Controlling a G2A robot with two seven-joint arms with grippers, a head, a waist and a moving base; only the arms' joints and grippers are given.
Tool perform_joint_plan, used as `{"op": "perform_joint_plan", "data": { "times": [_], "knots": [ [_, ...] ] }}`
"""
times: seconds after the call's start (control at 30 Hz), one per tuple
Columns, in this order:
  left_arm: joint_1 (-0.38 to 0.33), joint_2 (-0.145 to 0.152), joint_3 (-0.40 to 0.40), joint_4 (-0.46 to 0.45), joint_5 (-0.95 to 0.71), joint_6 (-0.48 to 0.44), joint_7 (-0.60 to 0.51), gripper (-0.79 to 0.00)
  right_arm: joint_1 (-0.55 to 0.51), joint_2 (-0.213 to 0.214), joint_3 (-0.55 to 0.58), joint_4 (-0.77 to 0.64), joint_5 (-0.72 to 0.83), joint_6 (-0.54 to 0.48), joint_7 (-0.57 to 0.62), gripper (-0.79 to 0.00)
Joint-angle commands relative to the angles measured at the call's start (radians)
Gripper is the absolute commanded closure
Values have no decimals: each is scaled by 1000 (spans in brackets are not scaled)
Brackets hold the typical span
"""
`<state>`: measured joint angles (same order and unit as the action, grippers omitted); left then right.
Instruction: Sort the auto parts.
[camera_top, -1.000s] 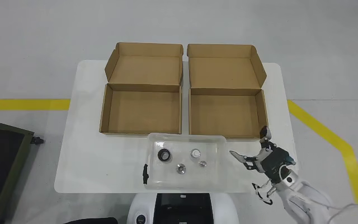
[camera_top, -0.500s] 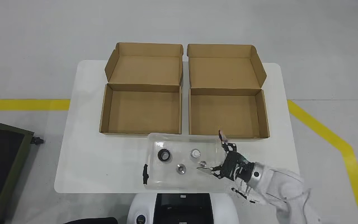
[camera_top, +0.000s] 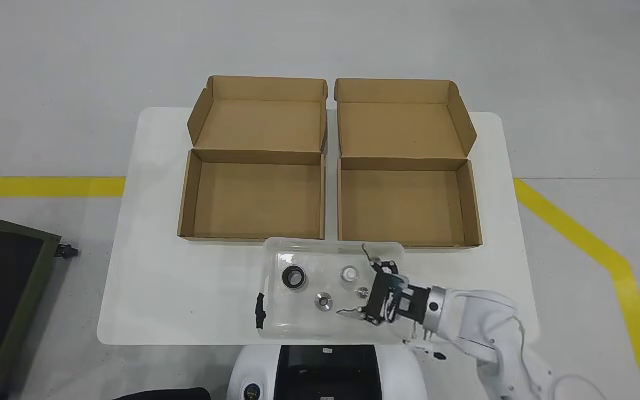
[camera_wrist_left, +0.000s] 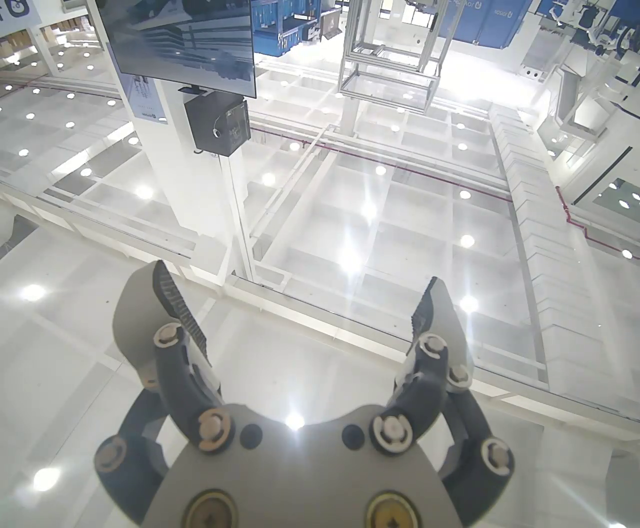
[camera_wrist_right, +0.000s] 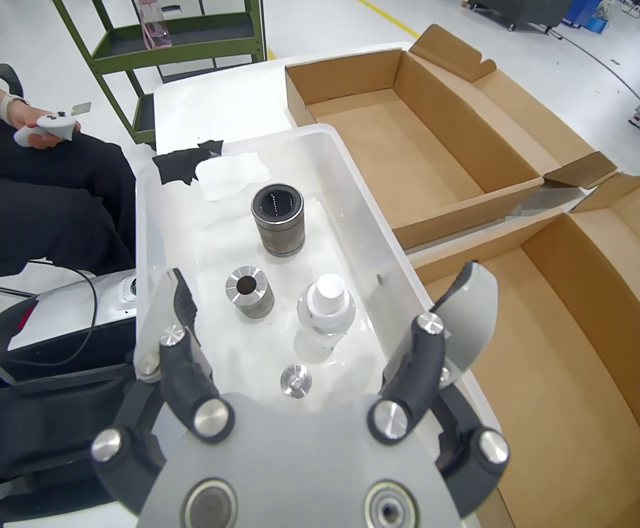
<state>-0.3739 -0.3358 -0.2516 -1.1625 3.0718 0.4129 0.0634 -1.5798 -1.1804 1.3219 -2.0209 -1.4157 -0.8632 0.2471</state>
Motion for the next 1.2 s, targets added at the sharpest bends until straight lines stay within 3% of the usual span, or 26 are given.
{"op": "perform_joint_plan", "data": {
  "times": [0.0,0.07,0.1,0.13,0.2,0.23,0.3,0.4,0.57,0.8,0.97,1.17],
  "knots": [
    [0,0,0,0,0,0,0,-785,7,1,-6,5,-2,5,18,-671],
    [0,0,0,0,0,0,0,-785,12,3,-11,12,2,9,29,-585],
    [0,0,0,0,0,0,0,-785,14,4,-13,16,3,10,36,-449],
    [0,0,0,0,0,0,0,-785,17,5,-15,20,2,10,43,-416],
    [0,0,0,0,0,0,0,-785,22,7,-19,29,3,11,56,-406],
    [0,0,0,0,0,0,0,-785,26,7,-20,33,1,14,63,-437],
    [0,0,0,0,0,0,0,-785,33,9,-25,42,1,19,71,-388],
    [0,0,0,0,0,0,0,-785,47,10,-35,57,-5,27,84,-388],
    [0,0,0,0,0,0,0,-785,65,13,-52,83,-3,37,91,-449],
    [0,0,0,0,0,0,0,-785,76,18,-61,98,-4,49,87,-277],
    [0,0,0,0,0,0,0,-785,77,23,-60,88,-6,50,83,0],
    [0,0,0,0,0,0,0,-785,64,31,-47,25,12,27,79,0]
  ]
}}
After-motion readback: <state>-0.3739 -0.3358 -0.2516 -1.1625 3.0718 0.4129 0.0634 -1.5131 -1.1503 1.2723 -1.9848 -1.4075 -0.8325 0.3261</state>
